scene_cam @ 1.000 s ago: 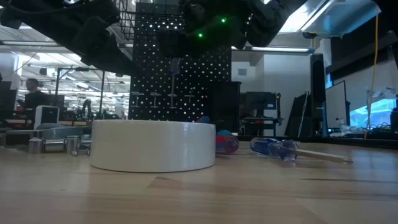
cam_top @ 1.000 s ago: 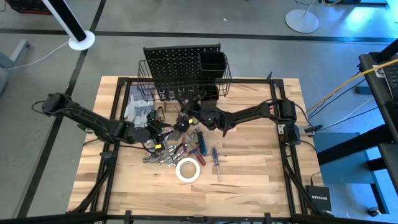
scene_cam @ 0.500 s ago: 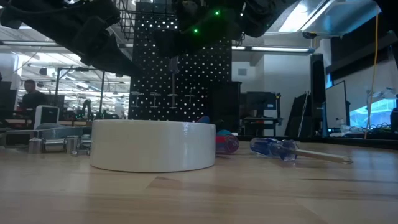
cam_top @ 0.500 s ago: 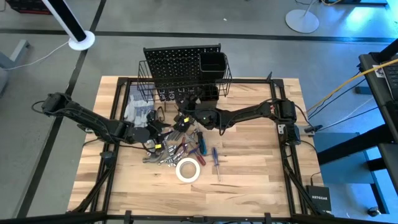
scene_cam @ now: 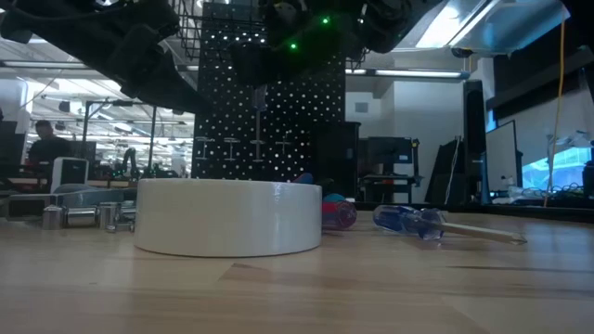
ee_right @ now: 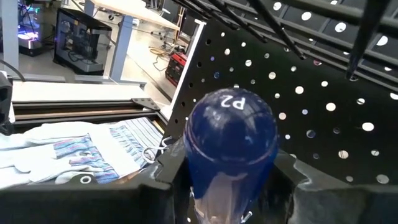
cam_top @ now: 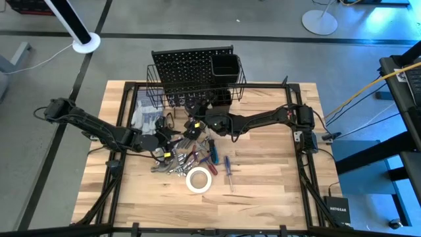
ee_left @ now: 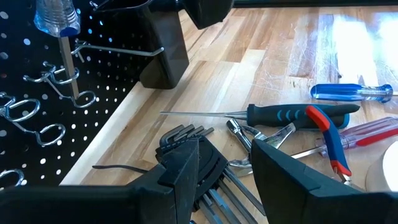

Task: Hang tools onto peg board
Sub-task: Hang the blue screwdriver on the pegboard

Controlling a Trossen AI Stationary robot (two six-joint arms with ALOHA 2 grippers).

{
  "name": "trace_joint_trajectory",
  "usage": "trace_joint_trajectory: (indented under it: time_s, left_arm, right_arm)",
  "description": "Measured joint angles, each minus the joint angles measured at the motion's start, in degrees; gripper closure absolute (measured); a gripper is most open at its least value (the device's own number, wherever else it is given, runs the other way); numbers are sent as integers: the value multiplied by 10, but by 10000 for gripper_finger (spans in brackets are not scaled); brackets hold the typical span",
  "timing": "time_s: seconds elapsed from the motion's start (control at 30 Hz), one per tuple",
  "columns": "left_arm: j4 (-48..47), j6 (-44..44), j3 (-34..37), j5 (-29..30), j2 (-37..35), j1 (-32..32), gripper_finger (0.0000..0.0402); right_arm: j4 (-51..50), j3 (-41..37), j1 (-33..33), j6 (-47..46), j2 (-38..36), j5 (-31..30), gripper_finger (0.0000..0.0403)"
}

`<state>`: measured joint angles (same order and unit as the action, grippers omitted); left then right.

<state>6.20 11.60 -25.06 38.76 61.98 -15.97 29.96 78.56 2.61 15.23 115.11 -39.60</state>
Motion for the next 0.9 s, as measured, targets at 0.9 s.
trace_joint_trajectory:
  time_s: [0.9]
  left_arm:
    - [4, 0, 0, 0, 0, 0, 263]
  right_arm:
    - [-49, -7, 3, -41, 10, -15, 213]
